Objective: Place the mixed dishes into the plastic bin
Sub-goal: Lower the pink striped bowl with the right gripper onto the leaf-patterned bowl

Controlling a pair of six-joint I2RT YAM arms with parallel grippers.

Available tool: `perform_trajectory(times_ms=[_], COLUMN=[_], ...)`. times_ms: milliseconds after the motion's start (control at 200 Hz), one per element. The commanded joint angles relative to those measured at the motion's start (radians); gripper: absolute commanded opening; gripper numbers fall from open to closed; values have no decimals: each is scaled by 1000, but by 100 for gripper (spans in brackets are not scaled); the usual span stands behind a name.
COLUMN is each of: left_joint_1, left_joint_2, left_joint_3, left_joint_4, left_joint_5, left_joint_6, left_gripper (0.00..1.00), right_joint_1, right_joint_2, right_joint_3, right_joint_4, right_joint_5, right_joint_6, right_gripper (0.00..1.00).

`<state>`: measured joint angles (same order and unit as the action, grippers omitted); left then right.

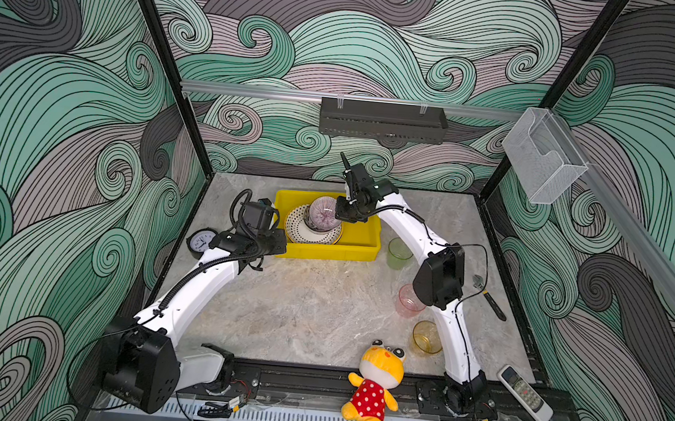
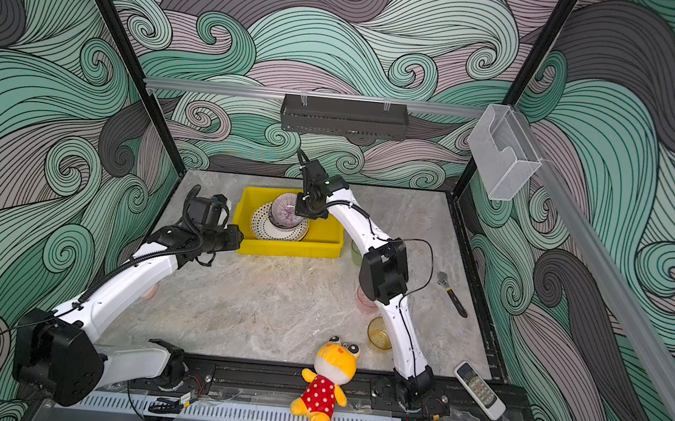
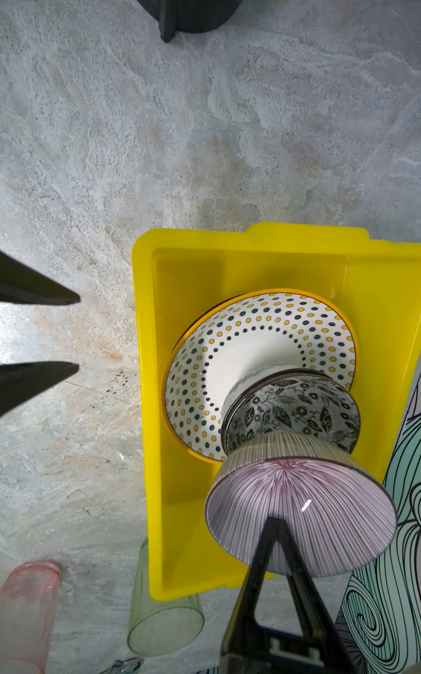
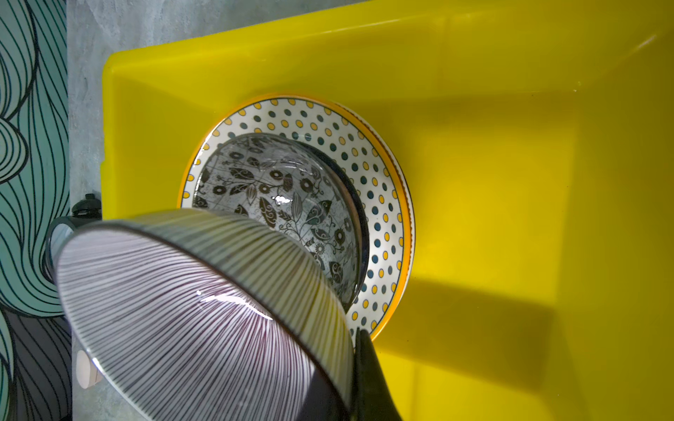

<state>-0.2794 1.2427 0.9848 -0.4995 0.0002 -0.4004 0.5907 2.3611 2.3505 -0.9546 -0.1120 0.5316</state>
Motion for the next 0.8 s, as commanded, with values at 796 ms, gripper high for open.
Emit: perform_trajectory(times_ms=[796], left_joint_1=[14], left_joint_2=[7], left_joint_3=[41], left_joint_4=[-22], left_joint_5=[32], left_joint_6=[-10], left_gripper=[30], right_joint_1=[-12], right_joint_2=[62], right_joint_3=[90], right_joint_4=[19], right_joint_5=[-27], right_joint_6=[71], right_gripper=[0])
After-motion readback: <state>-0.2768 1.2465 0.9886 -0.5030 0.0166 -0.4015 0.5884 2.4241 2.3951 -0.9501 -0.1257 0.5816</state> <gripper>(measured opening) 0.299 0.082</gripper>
